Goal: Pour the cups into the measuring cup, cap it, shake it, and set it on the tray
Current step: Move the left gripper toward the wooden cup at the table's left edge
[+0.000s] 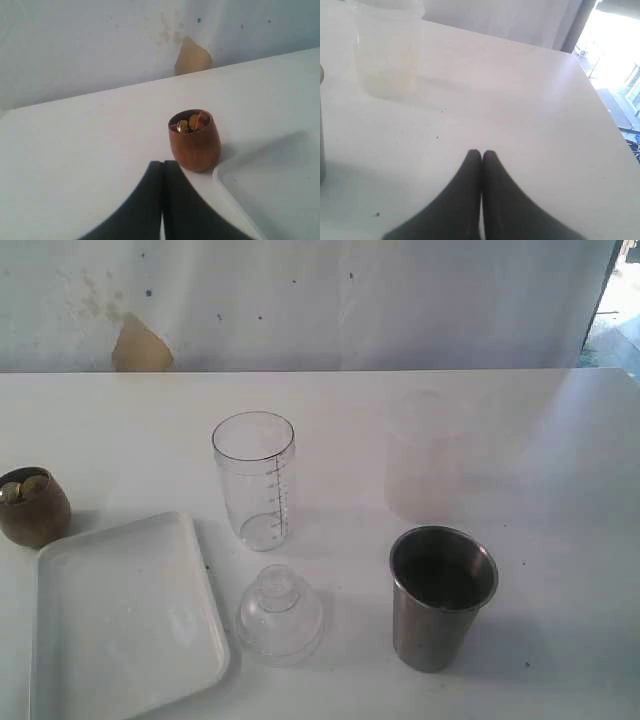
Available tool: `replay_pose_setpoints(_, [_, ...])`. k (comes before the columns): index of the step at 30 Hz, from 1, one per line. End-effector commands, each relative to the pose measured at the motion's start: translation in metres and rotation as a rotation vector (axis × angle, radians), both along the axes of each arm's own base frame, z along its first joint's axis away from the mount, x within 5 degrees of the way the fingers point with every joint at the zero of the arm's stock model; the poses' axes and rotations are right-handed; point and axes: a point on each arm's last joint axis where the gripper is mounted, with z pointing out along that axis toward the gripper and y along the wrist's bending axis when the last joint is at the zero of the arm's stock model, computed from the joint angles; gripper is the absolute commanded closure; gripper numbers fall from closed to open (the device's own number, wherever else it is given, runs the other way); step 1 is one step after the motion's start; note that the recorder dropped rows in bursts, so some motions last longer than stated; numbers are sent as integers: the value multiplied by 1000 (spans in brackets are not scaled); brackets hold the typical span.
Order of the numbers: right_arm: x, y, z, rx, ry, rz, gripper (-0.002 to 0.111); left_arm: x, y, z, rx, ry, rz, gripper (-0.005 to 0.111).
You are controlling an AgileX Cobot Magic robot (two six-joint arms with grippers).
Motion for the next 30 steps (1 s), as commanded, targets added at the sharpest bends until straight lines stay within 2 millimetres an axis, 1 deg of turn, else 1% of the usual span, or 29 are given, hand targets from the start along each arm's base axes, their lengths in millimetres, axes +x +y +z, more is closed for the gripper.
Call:
replay_pose_setpoints(1, [0,0,1,-2,-9,-3,108,0,0,3,82,-37,-11,107])
replay_pose_setpoints(3, [0,0,1,-2,-9,-3,108,1,0,7,63,-85,-10,107])
replay_pose_setpoints(4, [0,0,1,-2,-9,-3,108,1,-1,10,5,-119,-9,107])
replay_pose_setpoints(6, [0,0,1,-2,-9,-3,108,1,-2,15,-155,-181,-4,107])
replay_pose_setpoints(9, [0,0,1,-2,-9,-3,108,0,0,26,-329,-315,10,107])
replay_pose_setpoints(10, [0,0,1,-2,-9,-3,108,0,2,30,-460,-365,20,107])
replay_pose_setpoints(12, [0,0,1,-2,-9,-3,108,-1,3,31,-652,-394,26,107])
replay_pose_setpoints(13, [0,0,1,-2,-9,-3,108,-1,3,31,-663,-394,26,106])
replay_pose_setpoints(15, [0,0,1,-2,-9,-3,108,-2,4,36,-654,-446,25,91])
replay_pose_setpoints(16, [0,0,1,-2,-9,-3,108,-1,6,40,-642,-487,31,64])
replay_pose_setpoints(18, [0,0,1,-2,-9,-3,108,3,7,42,-630,-504,39,14])
replay_pose_setpoints(19, [0,0,1,-2,-9,-3,108,5,7,42,-648,-498,42,0])
replay_pose_setpoints(20, [0,0,1,-2,-9,-3,108,11,6,42,-614,-473,34,3])
replay_pose_setpoints(22, [0,0,1,-2,-9,-3,108,21,1,44,-536,-451,-22,5])
replay_pose_setpoints(23, [0,0,1,-2,-9,-3,108,29,-2,41,-496,-406,-50,5])
replay_pose_setpoints(25, [0,0,1,-2,-9,-3,108,46,-3,26,-476,-237,-26,5])
replay_pose_setpoints(27, [0,0,1,-2,-9,-3,108,63,-3,14,-479,-139,-14,5])
replay_pose_setpoints(28, [0,0,1,-2,-9,-3,108,76,-3,8,-483,-89,-9,5])
replay_pose_setpoints(29, [0,0,1,-2,-9,-3,108,84,-3,6,-486,-66,-6,5])
replay_pose_setpoints(30, [0,0,1,-2,-9,-3,108,101,-3,-2,-482,10,-3,5])
